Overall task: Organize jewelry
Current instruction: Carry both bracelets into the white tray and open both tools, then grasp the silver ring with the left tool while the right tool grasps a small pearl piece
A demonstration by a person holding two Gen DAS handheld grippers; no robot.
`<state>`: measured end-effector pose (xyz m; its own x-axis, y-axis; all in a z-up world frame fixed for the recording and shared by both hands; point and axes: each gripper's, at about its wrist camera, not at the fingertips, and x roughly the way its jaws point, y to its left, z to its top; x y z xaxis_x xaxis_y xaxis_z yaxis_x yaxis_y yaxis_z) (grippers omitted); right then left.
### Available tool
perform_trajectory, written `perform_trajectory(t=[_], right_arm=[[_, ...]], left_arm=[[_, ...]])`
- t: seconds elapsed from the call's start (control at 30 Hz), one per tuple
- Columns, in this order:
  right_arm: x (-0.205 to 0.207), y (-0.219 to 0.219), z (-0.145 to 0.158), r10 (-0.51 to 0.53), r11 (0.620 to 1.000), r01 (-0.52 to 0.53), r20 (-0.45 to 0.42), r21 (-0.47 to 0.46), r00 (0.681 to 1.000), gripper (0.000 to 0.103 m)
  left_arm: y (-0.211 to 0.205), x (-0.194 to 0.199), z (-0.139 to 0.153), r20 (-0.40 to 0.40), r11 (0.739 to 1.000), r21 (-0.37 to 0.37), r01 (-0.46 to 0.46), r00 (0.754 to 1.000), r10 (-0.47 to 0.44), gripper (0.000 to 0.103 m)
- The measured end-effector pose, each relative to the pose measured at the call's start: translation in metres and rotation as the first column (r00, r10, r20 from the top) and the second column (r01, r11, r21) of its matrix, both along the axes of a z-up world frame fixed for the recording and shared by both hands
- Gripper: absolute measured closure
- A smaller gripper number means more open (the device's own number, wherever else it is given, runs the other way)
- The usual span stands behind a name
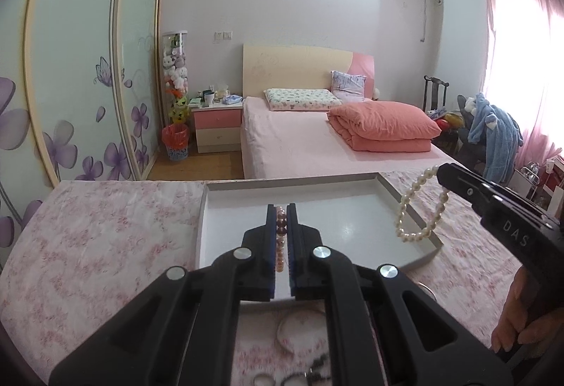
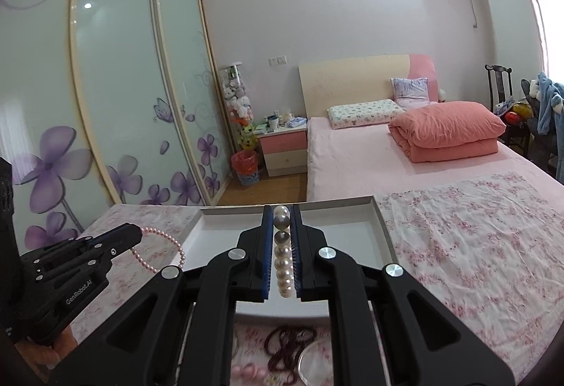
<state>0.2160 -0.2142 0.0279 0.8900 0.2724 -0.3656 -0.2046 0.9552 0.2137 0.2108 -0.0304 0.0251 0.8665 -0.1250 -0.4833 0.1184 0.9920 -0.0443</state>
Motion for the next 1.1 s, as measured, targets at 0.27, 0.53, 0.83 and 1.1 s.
perform_trajectory(t=[0.27,0.53,0.83,1.1], right_arm=[[0.058,0.004,-0.028,-0.012,1.0,0.012,-0.102,0.002,0.995,0.093],[0.093,0.011,-0.043,-0.009,1.0,0.008,-0.167,-0.007,0.986,0.092],[0.085,0.002,-0.041,-0.027,1.0,0.028,-0.174,0.005,0.984,0.069],[0.051,-0.016,-0.029,-0.032,0.999,0.033,-0.155,0.009,0.987,0.069]], left_arm=[[-0.002,0.054,-0.028,-0.066,1.0,0.002,-0.004,0.998,0.004,0.097],[-0.002,0.092,-0.053,-0.126,1.0,0.007,-0.002,0.992,0.003,0.096],[0.006,0.095,-0.057,-0.146,1.0,-0.014,-0.02,0.989,0.018,0.086],[0.028,0.063,-0.041,-0.125,0.998,-0.039,-0.05,0.991,0.045,0.077]])
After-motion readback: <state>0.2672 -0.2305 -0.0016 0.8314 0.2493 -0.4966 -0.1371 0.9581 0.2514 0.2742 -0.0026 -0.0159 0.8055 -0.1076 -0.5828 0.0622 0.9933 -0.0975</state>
